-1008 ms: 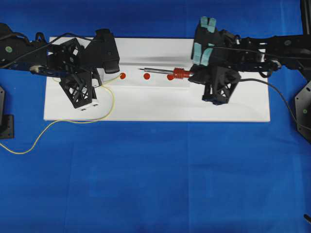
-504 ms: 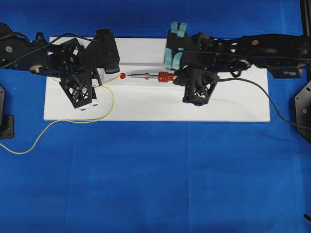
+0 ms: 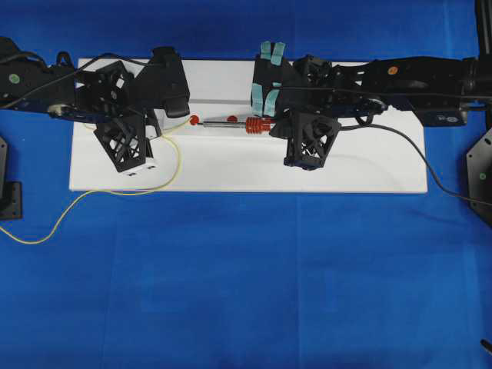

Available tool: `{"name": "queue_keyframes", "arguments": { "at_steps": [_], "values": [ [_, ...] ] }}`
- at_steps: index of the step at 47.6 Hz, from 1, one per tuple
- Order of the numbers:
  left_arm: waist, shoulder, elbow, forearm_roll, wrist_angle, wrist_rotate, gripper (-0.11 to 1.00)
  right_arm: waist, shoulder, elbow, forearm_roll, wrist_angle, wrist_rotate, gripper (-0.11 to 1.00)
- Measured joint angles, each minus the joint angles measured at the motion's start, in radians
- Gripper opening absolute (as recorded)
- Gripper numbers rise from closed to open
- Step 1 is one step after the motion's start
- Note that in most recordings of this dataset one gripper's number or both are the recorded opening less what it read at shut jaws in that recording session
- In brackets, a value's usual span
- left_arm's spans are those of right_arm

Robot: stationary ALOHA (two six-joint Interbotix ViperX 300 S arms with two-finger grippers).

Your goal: Touch the tip of the soldering iron to the tip of the solder at the mark.

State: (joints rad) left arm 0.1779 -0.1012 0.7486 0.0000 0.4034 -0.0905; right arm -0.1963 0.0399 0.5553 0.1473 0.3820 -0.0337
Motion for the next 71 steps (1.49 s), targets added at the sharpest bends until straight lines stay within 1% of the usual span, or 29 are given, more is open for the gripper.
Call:
{"name": "queue_keyframes", "arguments": {
  "at_steps": [12, 30, 42, 71],
  "values": [
    [0.000, 0.000, 0.000, 0.000, 0.000, -0.002, 0.03, -0.002, 0.008, -0.006, -0.008, 0.002, 0.000, 0.06],
    [-0.002, 0.000, 0.000, 0.002, 0.000, -0.002, 0.03, -0.006, 0.008, -0.008, -0.008, 0.002, 0.000, 0.06],
    [-0.012, 0.014, -0.021, 0.002, 0.009, 0.006, 0.03, -0.008, 0.008, -0.008, -0.006, 0.003, 0.000, 0.06],
    [-0.012, 0.014, -0.020, 0.000, 0.025, -0.003, 0.03, -0.008, 0.008, -0.008, -0.006, 0.005, 0.000, 0.06]
  ]
}}
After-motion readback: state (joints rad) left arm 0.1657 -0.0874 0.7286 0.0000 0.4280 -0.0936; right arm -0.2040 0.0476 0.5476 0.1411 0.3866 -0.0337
